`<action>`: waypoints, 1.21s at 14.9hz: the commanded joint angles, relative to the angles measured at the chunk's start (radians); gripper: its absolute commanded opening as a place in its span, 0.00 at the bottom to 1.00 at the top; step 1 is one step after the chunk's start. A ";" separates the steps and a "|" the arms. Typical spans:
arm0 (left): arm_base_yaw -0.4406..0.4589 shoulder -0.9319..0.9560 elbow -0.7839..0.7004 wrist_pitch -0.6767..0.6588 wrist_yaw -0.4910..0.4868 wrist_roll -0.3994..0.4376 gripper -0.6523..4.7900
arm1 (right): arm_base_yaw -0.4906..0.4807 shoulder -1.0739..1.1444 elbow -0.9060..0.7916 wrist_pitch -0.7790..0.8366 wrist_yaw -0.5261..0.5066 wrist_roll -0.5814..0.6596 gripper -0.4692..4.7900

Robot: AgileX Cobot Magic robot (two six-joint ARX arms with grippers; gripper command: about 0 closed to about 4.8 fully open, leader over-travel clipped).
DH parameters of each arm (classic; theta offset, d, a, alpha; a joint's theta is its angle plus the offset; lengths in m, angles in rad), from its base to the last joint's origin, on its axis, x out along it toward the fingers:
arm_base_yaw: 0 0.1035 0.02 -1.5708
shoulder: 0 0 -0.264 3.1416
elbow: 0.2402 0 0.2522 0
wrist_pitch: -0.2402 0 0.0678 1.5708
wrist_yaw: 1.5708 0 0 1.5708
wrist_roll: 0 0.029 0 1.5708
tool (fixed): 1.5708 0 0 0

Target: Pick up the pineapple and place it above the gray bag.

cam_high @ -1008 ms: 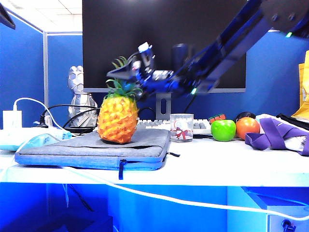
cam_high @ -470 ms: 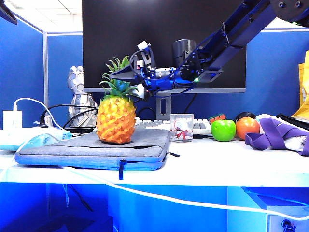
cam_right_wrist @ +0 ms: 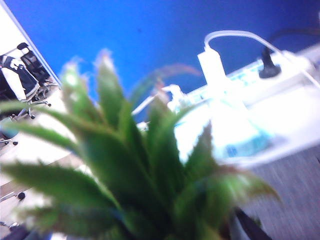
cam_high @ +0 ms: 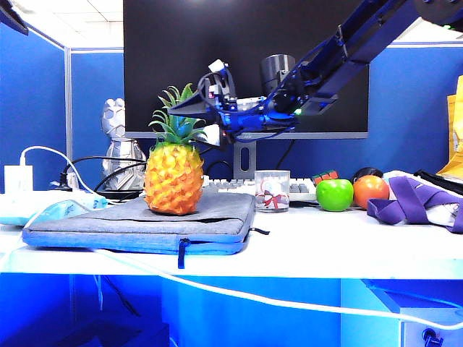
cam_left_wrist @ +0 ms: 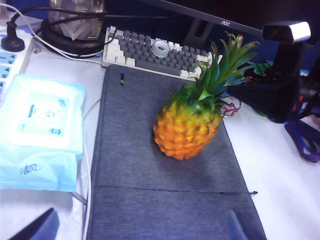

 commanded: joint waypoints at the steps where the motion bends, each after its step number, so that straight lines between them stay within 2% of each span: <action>1: -0.001 -0.004 0.000 0.018 0.013 0.000 1.00 | -0.019 -0.043 0.003 -0.063 -0.070 -0.019 1.00; 3: -0.001 -0.004 0.000 0.032 0.031 -0.021 1.00 | -0.038 -0.052 0.003 -0.135 -0.109 -0.016 1.00; 6: -0.001 -0.005 0.001 0.035 0.034 -0.021 1.00 | -0.061 -0.077 0.003 -0.269 -0.114 -0.103 1.00; 10: 0.000 -0.005 0.001 0.039 0.033 -0.020 1.00 | -0.084 -0.135 0.003 -0.356 -0.043 -0.199 1.00; 12: 0.000 -0.006 0.002 0.042 0.034 -0.017 1.00 | -0.104 -0.172 0.003 -0.514 0.003 -0.312 1.00; 14: 0.000 -0.023 0.002 0.056 0.051 0.005 1.00 | -0.137 -0.259 0.003 -0.810 0.091 -0.559 1.00; 15: 0.000 -0.043 0.004 0.070 0.047 0.008 1.00 | -0.149 -0.320 0.003 -0.925 0.114 -0.617 1.00; 17: 0.001 -0.067 0.036 0.069 0.022 0.025 1.00 | -0.159 -0.429 0.003 -0.984 0.070 -0.618 1.00; 18: 0.002 -0.080 0.078 0.043 0.021 0.084 1.00 | -0.159 -0.524 0.003 -0.982 0.088 -0.616 1.00</action>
